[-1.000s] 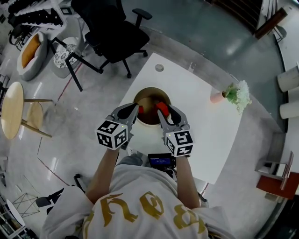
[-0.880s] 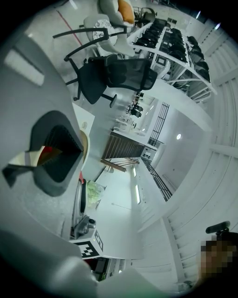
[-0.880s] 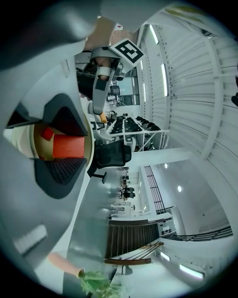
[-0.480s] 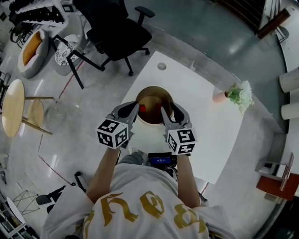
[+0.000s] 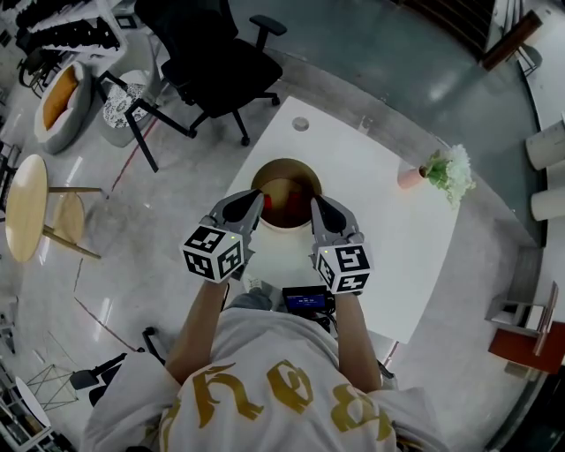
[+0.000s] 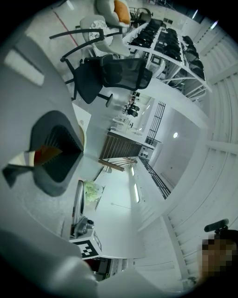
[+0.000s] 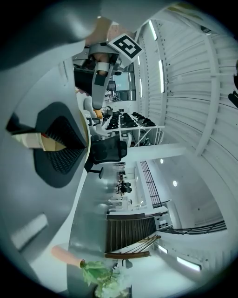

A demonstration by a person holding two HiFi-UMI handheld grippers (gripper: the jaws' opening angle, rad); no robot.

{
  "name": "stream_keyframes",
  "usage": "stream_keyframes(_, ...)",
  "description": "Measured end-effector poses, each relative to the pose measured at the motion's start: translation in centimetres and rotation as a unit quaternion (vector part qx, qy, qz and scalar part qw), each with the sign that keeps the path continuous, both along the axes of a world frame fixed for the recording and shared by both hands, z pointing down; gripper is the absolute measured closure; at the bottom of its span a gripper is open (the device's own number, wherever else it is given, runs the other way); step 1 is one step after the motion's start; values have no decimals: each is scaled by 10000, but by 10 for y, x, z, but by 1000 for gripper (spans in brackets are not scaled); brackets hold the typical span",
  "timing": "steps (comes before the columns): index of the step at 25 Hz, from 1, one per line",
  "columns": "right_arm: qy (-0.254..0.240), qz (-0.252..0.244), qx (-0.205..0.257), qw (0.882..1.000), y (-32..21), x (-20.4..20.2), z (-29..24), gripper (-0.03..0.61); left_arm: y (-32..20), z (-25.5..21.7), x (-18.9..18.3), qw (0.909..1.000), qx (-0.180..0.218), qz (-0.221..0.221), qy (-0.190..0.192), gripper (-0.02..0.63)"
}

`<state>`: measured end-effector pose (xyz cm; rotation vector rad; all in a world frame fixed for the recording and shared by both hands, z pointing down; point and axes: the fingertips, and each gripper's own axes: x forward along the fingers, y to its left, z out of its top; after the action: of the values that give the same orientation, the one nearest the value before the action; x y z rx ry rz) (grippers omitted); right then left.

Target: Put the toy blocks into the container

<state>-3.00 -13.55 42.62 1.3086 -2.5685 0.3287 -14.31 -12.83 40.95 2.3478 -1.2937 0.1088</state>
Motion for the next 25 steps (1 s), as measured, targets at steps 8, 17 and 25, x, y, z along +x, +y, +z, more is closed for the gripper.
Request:
stream_keyframes(8, -443, 207, 166, 9987, 13, 19, -35, 565, 4, -31, 14, 9992, 388, -30, 13, 612)
stream_keyframes(17, -385, 260, 76, 9989, 17, 35, -37, 565, 7, -38, 33, 9985, 523, 68, 131, 612)
stream_keyframes(25, -424, 518, 75, 9977, 14, 53, -37, 565, 5, -38, 37, 9988, 490, 47, 79, 612)
